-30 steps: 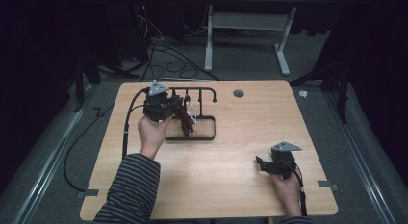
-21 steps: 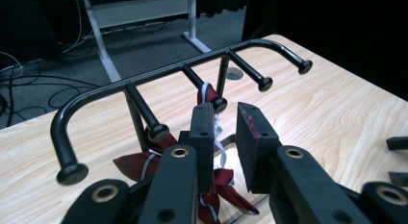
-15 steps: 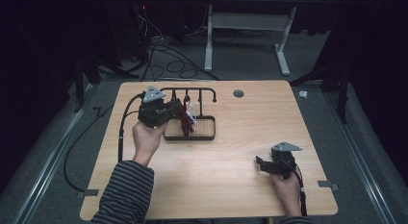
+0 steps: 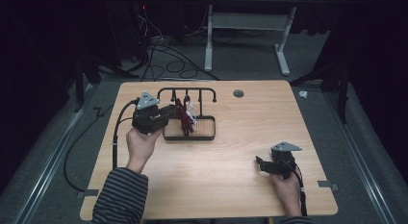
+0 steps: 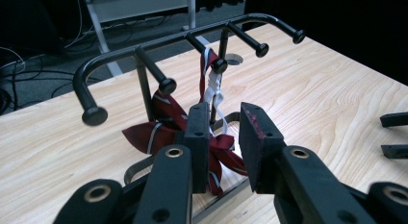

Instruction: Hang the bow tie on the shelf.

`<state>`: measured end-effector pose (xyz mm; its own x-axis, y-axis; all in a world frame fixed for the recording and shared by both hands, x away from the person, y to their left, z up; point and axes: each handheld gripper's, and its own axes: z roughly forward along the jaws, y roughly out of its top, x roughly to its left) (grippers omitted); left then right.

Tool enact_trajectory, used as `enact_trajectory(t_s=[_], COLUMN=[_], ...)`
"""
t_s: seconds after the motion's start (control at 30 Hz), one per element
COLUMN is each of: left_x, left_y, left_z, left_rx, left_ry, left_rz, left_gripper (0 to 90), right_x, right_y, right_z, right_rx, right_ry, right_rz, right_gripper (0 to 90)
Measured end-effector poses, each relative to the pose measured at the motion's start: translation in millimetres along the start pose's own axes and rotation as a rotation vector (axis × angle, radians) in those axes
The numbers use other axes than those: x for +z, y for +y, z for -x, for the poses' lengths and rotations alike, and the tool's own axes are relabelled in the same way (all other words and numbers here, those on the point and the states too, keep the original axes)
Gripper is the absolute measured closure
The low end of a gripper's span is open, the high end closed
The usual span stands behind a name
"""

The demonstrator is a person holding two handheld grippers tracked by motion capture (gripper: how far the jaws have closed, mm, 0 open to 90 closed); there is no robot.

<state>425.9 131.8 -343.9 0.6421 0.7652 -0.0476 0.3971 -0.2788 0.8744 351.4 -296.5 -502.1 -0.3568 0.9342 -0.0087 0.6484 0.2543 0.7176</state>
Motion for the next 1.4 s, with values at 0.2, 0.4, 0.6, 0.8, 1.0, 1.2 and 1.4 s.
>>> enact_trajectory(t_s=[0.2, 0.4, 0.6, 0.8, 1.0, 1.2, 1.4], left_x=[-4.1, -6.8, -9.0, -12.1, -18.0, -21.7, -23.7], left_y=[-7.6, -15.0, -22.7, -30.5, -38.4, -43.9, -58.3], left_z=[-1.9, -4.2, -4.7, -5.1, -5.4, -6.7, -5.2], left_rx=[-0.014, -0.033, -0.047, -0.055, -0.064, -0.080, -0.091], left_ry=[-0.002, -0.014, -0.018, -0.015, -0.009, -0.007, 0.003], left_rz=[-0.002, -0.008, -0.007, -0.007, -0.002, 0.000, -0.005], left_gripper=[73.2, 71.7, 71.1, 70.4, 70.3, 70.1, 69.6], right_x=[0.0, 0.1, 0.1, 0.1, 0.1, 0.1, 0.0], right_y=[0.0, 0.0, 0.0, 0.0, -0.1, -0.1, -0.2], right_z=[0.0, -0.1, -0.2, -0.3, -0.4, -0.4, -0.5], right_rx=[0.000, 0.000, -0.002, -0.001, -0.001, -0.001, -0.001], right_ry=[0.000, -0.001, -0.001, -0.002, -0.003, -0.003, -0.004], right_rz=[0.000, 0.001, 0.000, 0.000, 0.001, 0.001, 0.001], right_gripper=[27.3, 27.3, 27.3, 27.3, 27.3, 27.3, 27.2])
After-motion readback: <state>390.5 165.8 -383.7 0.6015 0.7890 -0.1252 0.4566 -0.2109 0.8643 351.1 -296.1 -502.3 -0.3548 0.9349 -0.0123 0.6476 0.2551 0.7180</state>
